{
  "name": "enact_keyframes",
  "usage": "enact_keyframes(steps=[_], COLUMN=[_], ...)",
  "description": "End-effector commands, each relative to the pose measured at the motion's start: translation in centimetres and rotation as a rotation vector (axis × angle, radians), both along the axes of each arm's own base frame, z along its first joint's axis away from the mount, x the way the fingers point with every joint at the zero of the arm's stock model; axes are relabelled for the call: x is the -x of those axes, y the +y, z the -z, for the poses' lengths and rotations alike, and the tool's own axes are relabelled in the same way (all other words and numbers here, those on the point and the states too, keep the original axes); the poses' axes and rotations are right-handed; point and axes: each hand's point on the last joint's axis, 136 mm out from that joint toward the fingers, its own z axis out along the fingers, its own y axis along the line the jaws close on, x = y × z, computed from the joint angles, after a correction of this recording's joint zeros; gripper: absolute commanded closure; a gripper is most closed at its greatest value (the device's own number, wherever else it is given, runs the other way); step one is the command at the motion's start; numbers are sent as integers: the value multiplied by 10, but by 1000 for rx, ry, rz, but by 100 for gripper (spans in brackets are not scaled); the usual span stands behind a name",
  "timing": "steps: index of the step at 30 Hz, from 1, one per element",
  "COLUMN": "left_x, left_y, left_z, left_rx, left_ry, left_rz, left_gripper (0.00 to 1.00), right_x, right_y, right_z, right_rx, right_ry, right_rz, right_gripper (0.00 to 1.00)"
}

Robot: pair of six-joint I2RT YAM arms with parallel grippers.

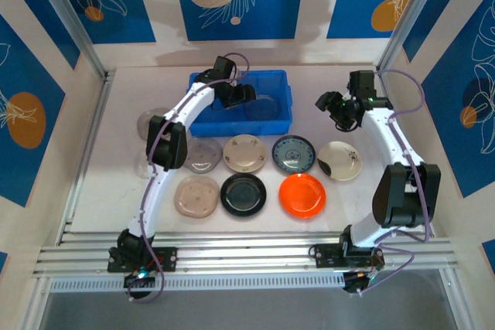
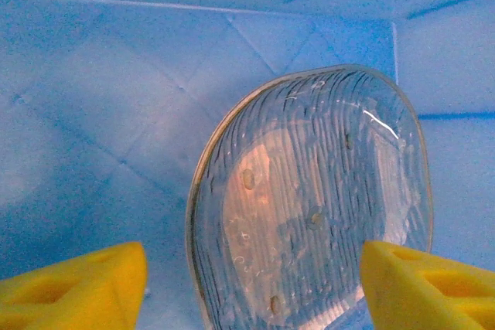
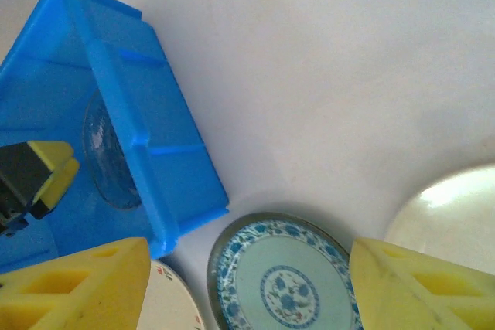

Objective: Place the plates into the plastic bin on the countertop

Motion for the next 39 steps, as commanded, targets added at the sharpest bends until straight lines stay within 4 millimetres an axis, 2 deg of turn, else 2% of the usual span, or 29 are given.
enact_keyframes(steps=[1,6,9,13,16,19,27,39], left_x=[2,33,56,73,76,77,81,85], left_y=[6,6,1,-7,-13,-20,-28,-31], left_z=[-103,-159,-181,-193,-189,-182,-166,-170], left_rx=[22,28,34,97,137,161,209,243], left_ry=[-181,-270,-309,-329,-317,-297,-263,-278], left_rz=[13,53,88,115,128,153,163,179], left_gripper=[24,23,23,23,23,25,27,28], right_x=[35,91,125,163,178,180,167,145], right_y=[-11,-25,-25,-14,-12,-13,-25,-38], right_z=[4,23,37,64,84,96,110,125], right_rx=[-4,-27,-56,-157,-204,-226,-235,-247], right_ry=[38,110,157,240,263,285,316,317], right_rz=[22,106,165,267,334,368,396,411], right_gripper=[30,31,35,37,40,46,48,51])
